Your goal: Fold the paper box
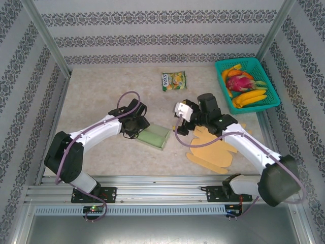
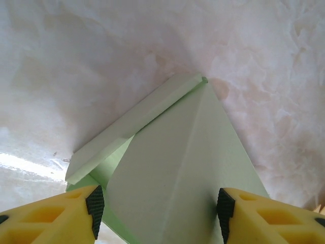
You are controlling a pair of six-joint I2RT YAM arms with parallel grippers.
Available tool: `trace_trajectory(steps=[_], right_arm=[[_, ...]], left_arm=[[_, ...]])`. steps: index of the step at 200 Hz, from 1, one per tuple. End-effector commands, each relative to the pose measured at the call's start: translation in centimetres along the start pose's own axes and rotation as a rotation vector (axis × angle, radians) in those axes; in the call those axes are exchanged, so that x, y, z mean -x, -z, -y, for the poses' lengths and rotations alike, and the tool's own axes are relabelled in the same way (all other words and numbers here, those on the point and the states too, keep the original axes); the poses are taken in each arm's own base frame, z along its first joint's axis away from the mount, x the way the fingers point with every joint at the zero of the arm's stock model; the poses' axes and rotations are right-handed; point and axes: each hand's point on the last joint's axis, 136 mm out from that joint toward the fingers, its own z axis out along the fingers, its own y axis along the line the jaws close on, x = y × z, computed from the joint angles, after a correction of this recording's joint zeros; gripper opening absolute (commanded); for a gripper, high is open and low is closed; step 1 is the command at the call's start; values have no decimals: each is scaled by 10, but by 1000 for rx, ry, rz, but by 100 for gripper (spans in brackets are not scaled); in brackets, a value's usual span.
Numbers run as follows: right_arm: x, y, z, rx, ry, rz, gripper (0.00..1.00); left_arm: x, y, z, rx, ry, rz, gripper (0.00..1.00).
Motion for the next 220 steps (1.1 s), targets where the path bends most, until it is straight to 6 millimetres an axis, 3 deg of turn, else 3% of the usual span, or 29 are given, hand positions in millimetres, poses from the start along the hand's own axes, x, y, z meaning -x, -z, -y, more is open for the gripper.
trace_trajectory(steps=[1, 25, 69, 99, 161, 198, 220], right_arm=[[8, 15, 29, -218, -443, 2, 98], [-10, 30, 37, -346, -698, -34, 98], [-32, 15, 3, -218, -1054, 0, 98], [-38, -3, -21, -303, -1009, -87, 98], [-40, -60, -73, -337, -981, -155, 98], [-60, -88, -93, -331, -962, -230, 98], [-73, -97, -101, -347, -949, -262, 98]], left_arm=[[1, 5, -10, 24, -20, 59, 63], [-1, 2, -19, 29, -25, 82, 63], [-3, -2, -30, 31, -29, 128, 63], [-4, -4, -34, 44, -44, 159, 63], [-10, -8, -46, 44, -46, 181, 63], [-8, 0, -53, 41, -54, 212, 64], [-6, 5, -60, 49, -62, 234, 72]])
